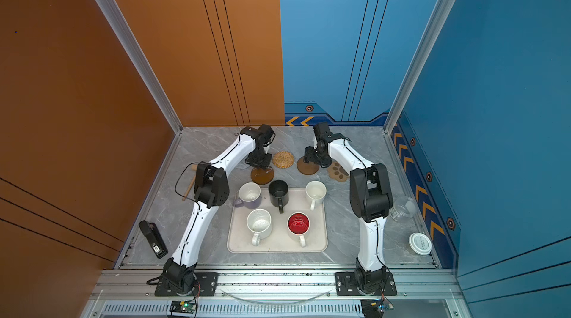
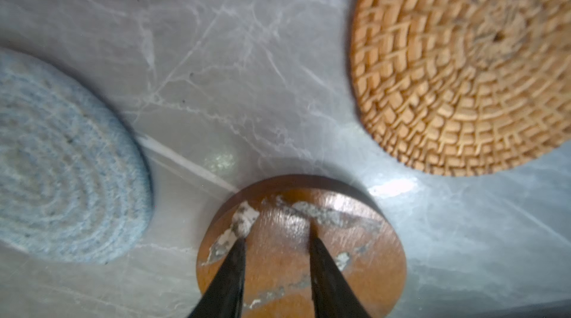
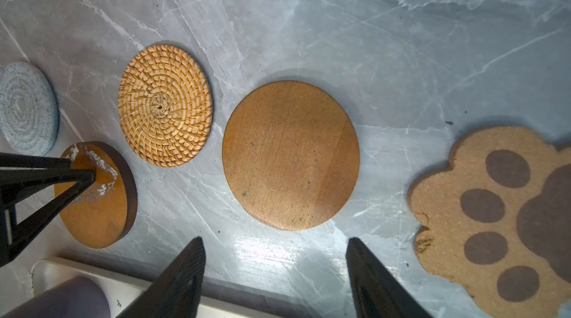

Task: Place cups on coasters
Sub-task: Rotate the coaster at the top-center of the table.

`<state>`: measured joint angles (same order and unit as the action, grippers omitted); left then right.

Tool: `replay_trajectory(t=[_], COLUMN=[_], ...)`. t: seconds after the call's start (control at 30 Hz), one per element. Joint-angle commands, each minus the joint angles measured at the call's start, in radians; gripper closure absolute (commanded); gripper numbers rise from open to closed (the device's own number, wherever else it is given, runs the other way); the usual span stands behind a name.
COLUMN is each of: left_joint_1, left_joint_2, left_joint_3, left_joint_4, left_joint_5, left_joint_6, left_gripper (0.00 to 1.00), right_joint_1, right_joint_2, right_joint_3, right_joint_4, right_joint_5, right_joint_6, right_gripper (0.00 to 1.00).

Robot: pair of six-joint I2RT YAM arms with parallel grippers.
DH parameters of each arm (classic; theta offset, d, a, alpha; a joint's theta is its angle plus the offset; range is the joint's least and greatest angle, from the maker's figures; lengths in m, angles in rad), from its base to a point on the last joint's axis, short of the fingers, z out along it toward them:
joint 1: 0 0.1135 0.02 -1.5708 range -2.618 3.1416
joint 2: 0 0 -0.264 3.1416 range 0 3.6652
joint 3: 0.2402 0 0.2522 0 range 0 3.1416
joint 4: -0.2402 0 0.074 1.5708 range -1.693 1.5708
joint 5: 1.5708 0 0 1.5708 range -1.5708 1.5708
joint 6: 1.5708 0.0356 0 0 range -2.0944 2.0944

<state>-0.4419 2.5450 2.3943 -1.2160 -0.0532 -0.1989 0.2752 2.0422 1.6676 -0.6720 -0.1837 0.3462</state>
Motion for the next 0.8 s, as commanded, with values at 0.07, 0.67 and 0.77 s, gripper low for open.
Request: replay_trajectory(t=[0.07,0.67,0.77], left_joint_1=[-0.024,-0.061,-0.070], left_joint_2=[-0.098,-0.095,-0.098], left_joint_3=[-0.073,-0.096,-0.120], left_joint_4=[-0.022,-0.100,-0.108], left_joint_5=[-0.031,0.120,0.154], left_joint_6=[0.013,0.068,0.076], left_gripper=[0.68,0.70,0.70], right_joint_1=[-0.003,-0.001,-0.002], right_joint_2=[-0.015,-0.016,-0.016], right_joint_3=[-0.017,-0.037,-0.039], right_joint_4=[0.011,0.018,0.018], right_joint_5=[-0.014,-0.022,-0.023], right_joint_6=[0.022,0.023,0.024], right_gripper=[0.29,0.29,0.29])
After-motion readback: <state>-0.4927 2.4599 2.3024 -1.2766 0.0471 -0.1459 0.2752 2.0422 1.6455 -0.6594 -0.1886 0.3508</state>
